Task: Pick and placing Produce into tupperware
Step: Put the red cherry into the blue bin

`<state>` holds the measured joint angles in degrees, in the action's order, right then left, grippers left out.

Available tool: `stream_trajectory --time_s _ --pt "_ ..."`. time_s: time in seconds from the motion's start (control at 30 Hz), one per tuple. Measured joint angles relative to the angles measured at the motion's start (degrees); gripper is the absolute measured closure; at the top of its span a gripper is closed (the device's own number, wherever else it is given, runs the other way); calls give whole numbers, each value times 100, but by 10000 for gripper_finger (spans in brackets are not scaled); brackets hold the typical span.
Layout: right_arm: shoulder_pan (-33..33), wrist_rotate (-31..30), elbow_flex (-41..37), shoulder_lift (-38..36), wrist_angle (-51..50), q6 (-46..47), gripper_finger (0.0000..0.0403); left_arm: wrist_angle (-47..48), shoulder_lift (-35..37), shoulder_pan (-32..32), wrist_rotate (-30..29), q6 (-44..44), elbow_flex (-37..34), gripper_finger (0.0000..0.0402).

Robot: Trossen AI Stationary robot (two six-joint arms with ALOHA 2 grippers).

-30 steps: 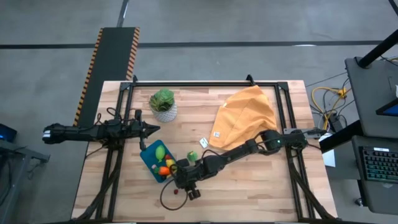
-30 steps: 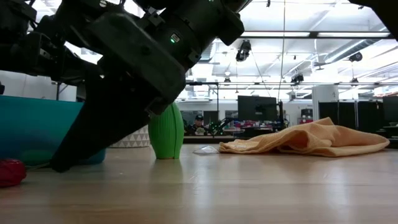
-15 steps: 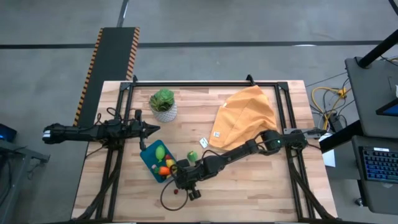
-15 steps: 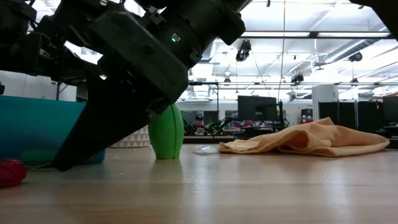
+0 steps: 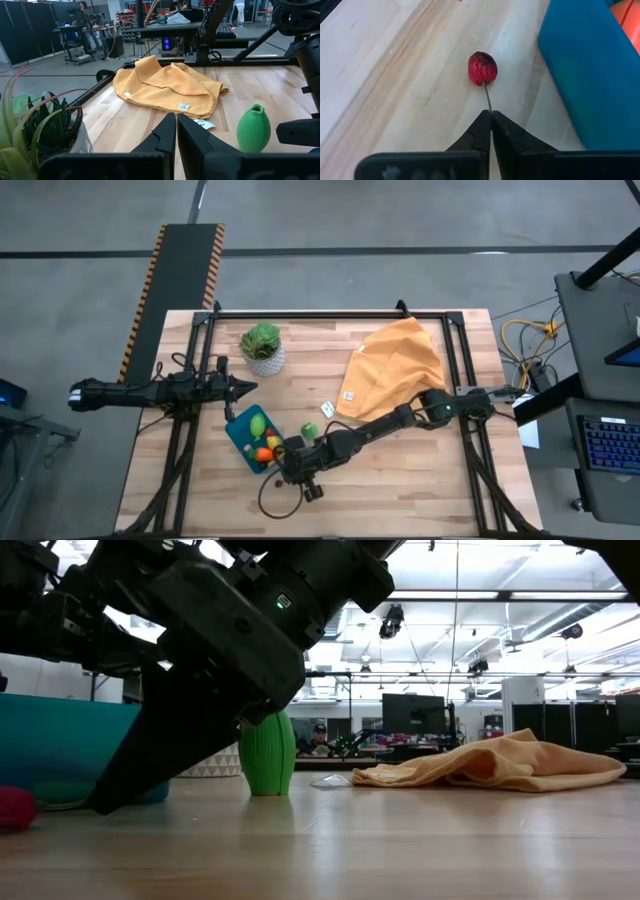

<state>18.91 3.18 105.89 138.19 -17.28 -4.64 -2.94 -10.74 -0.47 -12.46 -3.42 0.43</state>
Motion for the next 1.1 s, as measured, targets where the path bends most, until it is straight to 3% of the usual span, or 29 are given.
stream_trajectory --time_s 0.33,0.77,0.93,1.1 --pt "106 2 283 -115 -110 -108 394 0 0 2 1 0 -1 402" --pt "97 -4 227 -1576 -143 -1037 395 0 0 2 0 0 -1 402" --pt "97 -29 -268 -2358 143 -1298 395 1 0 1 1 0 0 402" --pt "95 -31 -1396 -3283 1152 -1378 395 2 0 1 1 0 -2 402"
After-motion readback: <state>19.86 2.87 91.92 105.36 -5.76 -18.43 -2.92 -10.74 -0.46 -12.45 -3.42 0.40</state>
